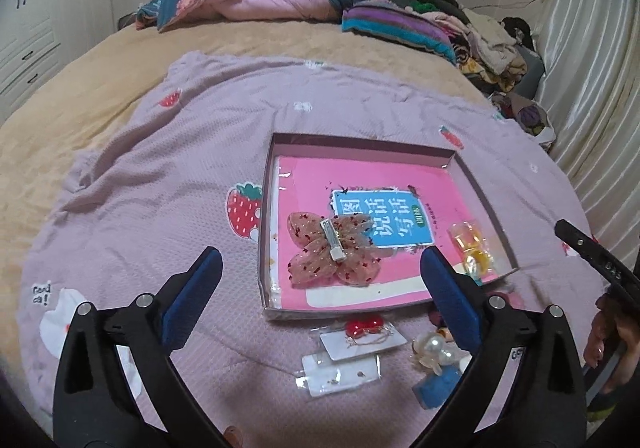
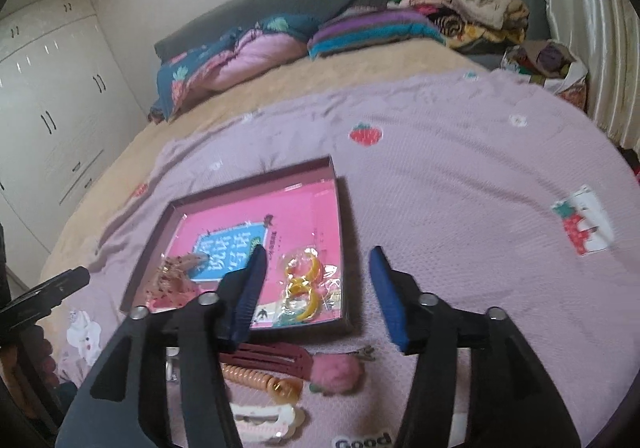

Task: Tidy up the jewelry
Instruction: 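Withdraw both tools from the box and move toward the remaining accessories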

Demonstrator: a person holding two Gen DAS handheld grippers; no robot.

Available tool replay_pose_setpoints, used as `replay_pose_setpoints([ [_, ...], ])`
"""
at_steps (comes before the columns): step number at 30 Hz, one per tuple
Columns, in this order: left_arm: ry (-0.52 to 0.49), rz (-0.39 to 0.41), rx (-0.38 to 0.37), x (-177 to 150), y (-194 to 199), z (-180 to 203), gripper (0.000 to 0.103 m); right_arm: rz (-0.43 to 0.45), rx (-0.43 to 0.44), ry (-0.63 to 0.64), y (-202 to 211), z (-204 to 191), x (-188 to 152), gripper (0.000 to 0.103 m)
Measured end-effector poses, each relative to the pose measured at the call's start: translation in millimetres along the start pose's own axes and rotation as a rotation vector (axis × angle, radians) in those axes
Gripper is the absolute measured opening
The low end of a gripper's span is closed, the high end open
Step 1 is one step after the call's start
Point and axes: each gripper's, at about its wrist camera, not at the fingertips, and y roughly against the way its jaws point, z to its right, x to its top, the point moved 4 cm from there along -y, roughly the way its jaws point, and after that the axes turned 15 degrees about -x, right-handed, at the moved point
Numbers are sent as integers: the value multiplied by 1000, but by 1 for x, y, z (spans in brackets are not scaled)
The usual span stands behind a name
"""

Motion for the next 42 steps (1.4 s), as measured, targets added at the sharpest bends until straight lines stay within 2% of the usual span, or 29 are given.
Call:
replay_pose_setpoints([
  [1, 1, 8, -3, 1, 4, 1, 93, 14, -2, -2, 8, 2, 1, 61],
  [3, -2, 22, -8, 2, 11, 4, 93, 35, -8, -10, 20, 4, 3, 76],
  [5, -9, 38, -14, 3, 20, 7, 93, 63, -19, -23, 34, 8, 4, 79],
  [21, -14, 103, -48, -15, 65, 14, 93, 139, -3, 9, 101, 0, -6, 83],
  [42, -57, 80, -82, -60, 85, 21, 93, 109, -33, 105, 120, -15, -58, 83],
])
